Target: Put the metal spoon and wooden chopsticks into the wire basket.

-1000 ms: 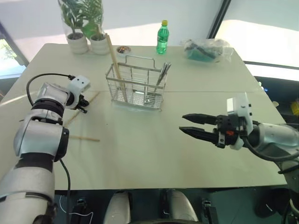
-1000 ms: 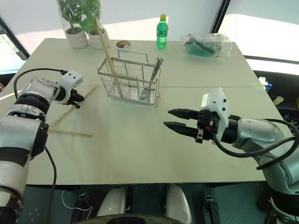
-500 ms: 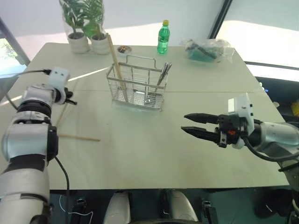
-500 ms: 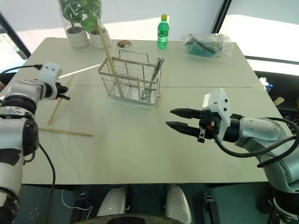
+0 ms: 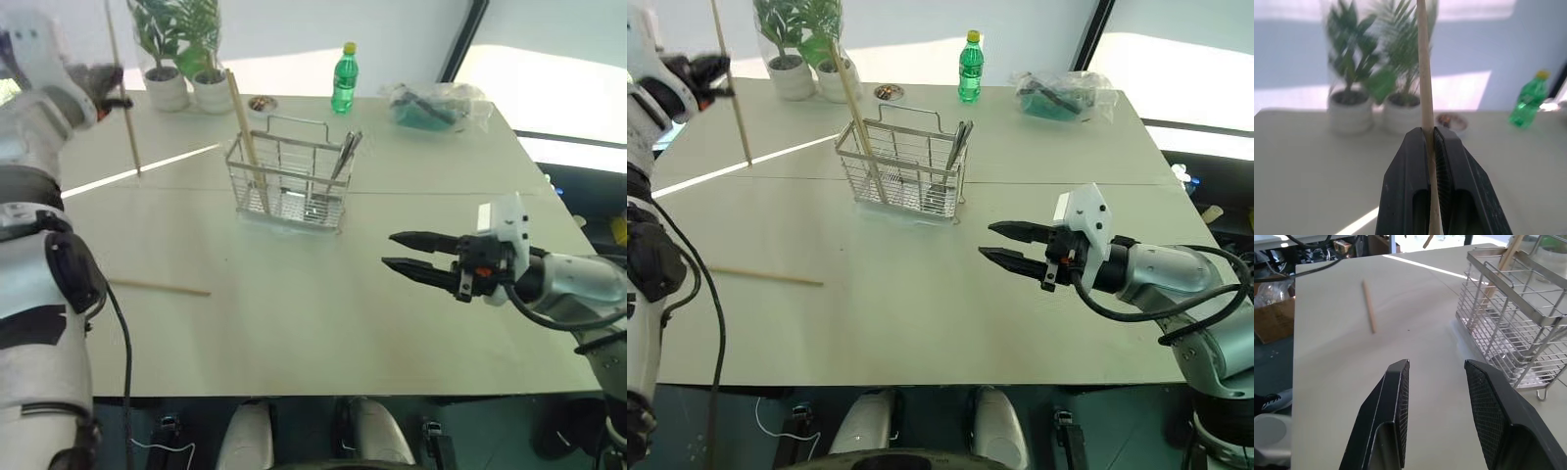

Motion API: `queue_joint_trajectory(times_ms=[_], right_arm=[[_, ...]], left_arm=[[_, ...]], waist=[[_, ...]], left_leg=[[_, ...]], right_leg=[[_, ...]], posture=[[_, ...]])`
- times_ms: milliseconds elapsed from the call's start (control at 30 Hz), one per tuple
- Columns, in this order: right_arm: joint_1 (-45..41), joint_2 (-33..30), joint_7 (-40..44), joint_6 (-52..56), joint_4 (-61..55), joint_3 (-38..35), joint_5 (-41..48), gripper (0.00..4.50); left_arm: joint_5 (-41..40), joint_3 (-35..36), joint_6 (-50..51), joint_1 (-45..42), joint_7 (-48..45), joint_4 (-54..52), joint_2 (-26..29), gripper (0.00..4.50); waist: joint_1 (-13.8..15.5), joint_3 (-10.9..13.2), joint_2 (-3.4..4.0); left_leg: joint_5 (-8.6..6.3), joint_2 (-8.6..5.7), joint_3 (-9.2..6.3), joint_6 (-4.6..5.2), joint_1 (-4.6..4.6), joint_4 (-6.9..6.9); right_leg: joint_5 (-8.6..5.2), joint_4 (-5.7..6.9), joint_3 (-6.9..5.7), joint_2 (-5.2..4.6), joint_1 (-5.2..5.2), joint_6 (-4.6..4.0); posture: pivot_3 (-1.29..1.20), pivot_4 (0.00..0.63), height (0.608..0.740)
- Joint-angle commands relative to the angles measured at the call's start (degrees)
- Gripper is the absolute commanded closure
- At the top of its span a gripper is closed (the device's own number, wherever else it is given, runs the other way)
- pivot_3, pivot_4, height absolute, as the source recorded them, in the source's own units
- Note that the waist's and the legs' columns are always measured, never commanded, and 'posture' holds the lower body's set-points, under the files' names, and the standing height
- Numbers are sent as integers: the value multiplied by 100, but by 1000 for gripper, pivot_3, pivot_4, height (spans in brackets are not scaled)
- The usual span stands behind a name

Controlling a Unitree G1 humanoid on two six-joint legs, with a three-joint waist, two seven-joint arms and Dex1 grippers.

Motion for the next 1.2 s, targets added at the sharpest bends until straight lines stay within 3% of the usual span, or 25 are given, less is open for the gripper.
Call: queue_joint_trajectory(times_ms=[33, 233, 433, 533, 633, 667, 867, 1200], right_arm=[[-131, 98, -121, -124, -27, -32, -17, 2656], [-107, 183, -303, -114, -112, -28, -25, 2656], [-88, 190, -474, -34, -187, -105, 56, 2656], [-53, 185, -545, -9, -211, -150, 100, 1790], [-38, 203, -660, -79, -237, -153, 5, 263], [-40, 214, -687, -102, -237, -149, -13, 25], [-60, 266, -806, -98, -210, -87, -12, 25], [-203, 213, -760, 8, -150, -117, 103, 25]], left_arm=[[-606, 226, -102, -181, -43, -1373, -401, 4467], [-786, 71, -133, -208, 255, -2226, -1058, 4467], [-571, -324, -514, 140, 182, -2205, -1561, 4467], [-523, -410, -666, 302, 212, -2153, -1706, 4500], [-538, -432, -710, 438, 222, -2186, -1812, 4500], [-529, -445, -749, 493, 228, -2206, -1851, 4500], [-623, -403, -809, 748, 372, -2210, -2146, 4500], [-155, -757, -1395, 1870, 664, -2232, -2485, 4500]], waist=[[4, 0, 0], [-31, 0, 10], [-17, 0, 13], [-13, 0, 13], [-16, 1, 13], [-15, 1, 13], [-7, 1, 13], [-12, -3, 21]], left_leg=[[0, 0, -1, 0, -1, 1], [0, -2, 0, 1, 14, 4], [0, -1, 0, 1, 44, -2], [0, -1, 0, 1, 45, -2], [0, -1, -1, 1, 40, -2], [0, -1, -1, 2, 39, -2], [0, -1, -1, 2, 40, -2], [-1, -1, -2, 2, 47, -4]], right_leg=[[0, 0, 0, 0, 3, 1], [8, 0, 3, 0, 13, 12], [7, -1, 4, 4, 40, 12], [7, -6, 4, 4, 43, 12], [7, -8, 4, 4, 40, 12], [7, -8, 4, 4, 40, 12], [7, -11, 4, 3, 43, 12], [7, -12, 4, 4, 47, 11]], posture=[[0, 150, 717], [0, 150, 717], [0, 150, 717], [0, 150, 717], [0, 150, 717], [0, 150, 717], [0, 150, 717], [0, 150, 717]])
